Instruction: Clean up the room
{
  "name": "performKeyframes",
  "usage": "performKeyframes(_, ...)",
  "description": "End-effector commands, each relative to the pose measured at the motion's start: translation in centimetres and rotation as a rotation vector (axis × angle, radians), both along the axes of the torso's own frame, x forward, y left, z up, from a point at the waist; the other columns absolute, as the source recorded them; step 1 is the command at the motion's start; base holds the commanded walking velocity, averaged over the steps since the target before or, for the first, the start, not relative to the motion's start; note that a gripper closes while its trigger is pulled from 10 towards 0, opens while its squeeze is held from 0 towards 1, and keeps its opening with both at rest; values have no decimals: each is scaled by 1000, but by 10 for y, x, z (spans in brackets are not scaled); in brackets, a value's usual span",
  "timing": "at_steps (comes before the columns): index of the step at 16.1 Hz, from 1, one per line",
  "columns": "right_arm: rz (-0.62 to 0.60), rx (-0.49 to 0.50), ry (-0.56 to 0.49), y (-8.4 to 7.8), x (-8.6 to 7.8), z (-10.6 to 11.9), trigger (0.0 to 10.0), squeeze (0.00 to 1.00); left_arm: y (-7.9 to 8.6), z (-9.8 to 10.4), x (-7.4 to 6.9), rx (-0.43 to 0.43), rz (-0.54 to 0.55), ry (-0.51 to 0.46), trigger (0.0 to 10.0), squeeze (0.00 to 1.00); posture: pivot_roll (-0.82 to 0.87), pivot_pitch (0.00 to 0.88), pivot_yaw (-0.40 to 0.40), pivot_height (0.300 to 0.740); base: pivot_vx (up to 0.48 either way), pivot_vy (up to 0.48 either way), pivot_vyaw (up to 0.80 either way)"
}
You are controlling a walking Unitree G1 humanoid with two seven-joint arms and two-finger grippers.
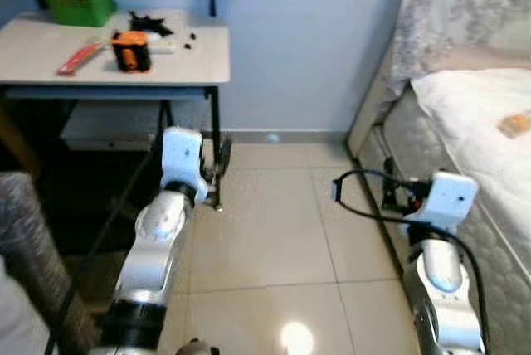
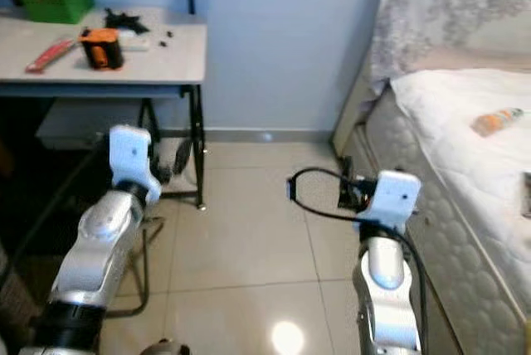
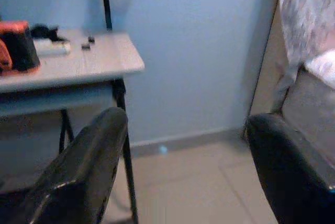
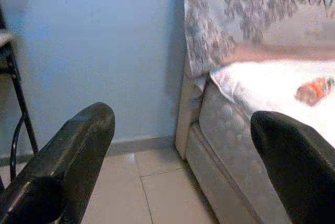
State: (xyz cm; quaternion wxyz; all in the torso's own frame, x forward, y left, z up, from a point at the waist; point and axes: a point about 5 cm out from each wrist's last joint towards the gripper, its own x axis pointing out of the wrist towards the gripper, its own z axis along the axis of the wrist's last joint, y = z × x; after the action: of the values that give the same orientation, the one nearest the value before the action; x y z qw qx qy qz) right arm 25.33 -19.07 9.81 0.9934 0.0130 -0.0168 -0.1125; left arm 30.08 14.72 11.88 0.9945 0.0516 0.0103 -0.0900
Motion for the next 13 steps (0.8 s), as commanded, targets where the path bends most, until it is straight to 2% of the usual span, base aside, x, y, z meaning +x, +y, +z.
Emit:
performKeyframes(1,-14,25,35,-2,-1,-6,10000,1000,-1,-3,-1,29,-11,25,10000,1000,84,0,-54,740,0,0,0)
performKeyframes(3,-4,12,97,2,4,-16,10000,1000,-2,-8,3,-35,-74,73,10000,1000,78,0,-32,740,0,0,-328)
performKeyframes(4,4,-16,104,3,9,-17,10000,1000,-5,-5,10,1,-91,56,10000,0,66,0,-17,740,0,0,-650)
performKeyframes(6,10,-35,107,6,14,-18,10000,1000,-10,-1,18,-39,-127,51,10000,0,46,0,-11,740,0,0,-650)
performKeyframes(7,21,-49,102,9,16,-17,10000,1000,-17,1,21,-53,-187,45,10000,0,36,0,-10,740,0,469,-656)
performKeyframes(9,15,-53,107,6,16,-19,10000,1000,-26,4,25,-46,-240,36,10000,0,32,0,-8,740,0,463,-650)
performKeyframes(10,13,-53,114,6,17,-21,10000,1000,-28,3,30,-15,-265,42,10000,0,31,0,-6,740,0,439,-650)
performKeyframes(11,14,-52,118,6,17,-22,10000,1000,-28,0,33,0,-263,60,10000,0,30,0,-5,740,0,431,-656)
performKeyframes(13,37,-91,135,8,20,-25,10000,1000,-17,-2,39,-35,-173,62,10000,0,24,0,-4,740,0,0,-637)
